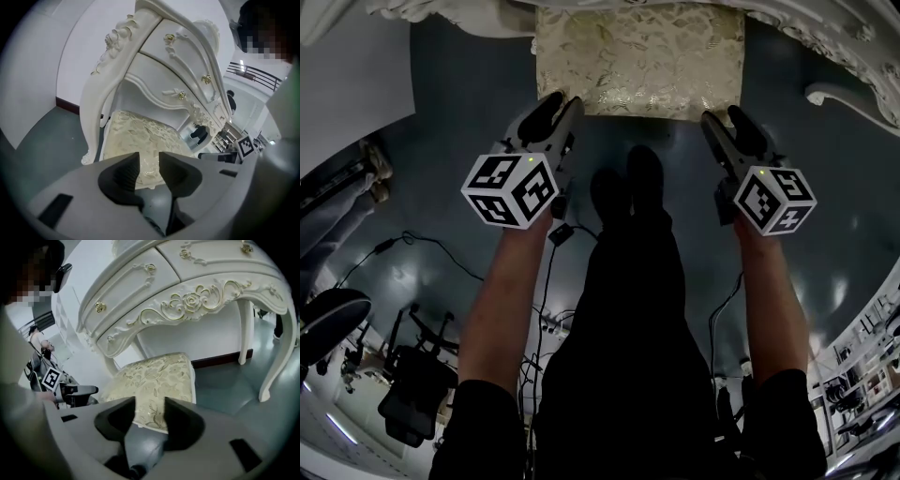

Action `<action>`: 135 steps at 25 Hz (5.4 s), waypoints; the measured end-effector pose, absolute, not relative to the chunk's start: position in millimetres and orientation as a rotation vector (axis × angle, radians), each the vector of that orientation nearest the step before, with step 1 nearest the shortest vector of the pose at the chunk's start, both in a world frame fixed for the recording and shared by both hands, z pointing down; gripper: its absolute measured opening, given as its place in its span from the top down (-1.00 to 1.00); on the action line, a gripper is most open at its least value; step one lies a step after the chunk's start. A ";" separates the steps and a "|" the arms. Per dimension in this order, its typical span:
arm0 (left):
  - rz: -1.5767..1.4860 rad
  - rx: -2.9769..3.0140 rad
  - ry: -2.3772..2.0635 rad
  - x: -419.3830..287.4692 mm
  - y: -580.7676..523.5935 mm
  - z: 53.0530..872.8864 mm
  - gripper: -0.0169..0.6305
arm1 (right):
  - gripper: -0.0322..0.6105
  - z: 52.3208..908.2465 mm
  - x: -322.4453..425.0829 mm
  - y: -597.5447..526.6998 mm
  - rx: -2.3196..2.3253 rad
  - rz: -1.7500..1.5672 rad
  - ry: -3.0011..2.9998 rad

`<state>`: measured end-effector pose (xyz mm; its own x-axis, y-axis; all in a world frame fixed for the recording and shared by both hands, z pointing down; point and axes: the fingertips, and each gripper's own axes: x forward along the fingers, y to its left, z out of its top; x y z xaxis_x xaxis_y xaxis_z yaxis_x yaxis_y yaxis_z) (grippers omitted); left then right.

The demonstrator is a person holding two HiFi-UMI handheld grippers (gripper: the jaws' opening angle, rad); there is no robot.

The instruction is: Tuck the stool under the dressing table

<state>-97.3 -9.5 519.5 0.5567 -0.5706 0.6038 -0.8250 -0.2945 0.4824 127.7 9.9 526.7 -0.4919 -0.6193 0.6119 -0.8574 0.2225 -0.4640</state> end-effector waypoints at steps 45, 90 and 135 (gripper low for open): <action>0.634 2.037 -1.322 -92.1 -98.6 560.4 0.85 | 0.67 568.6 116.0 -78.4 1.502 1.097 -2.081; 0.669 2.027 -1.495 -88.1 -161.3 560.1 0.87 | 0.67 567.6 119.9 -143.8 1.527 1.112 -2.128; 0.259 2.219 -1.146 -88.2 144.4 68.8 0.93 | 0.72 88.1 73.9 148.2 1.253 0.839 -2.453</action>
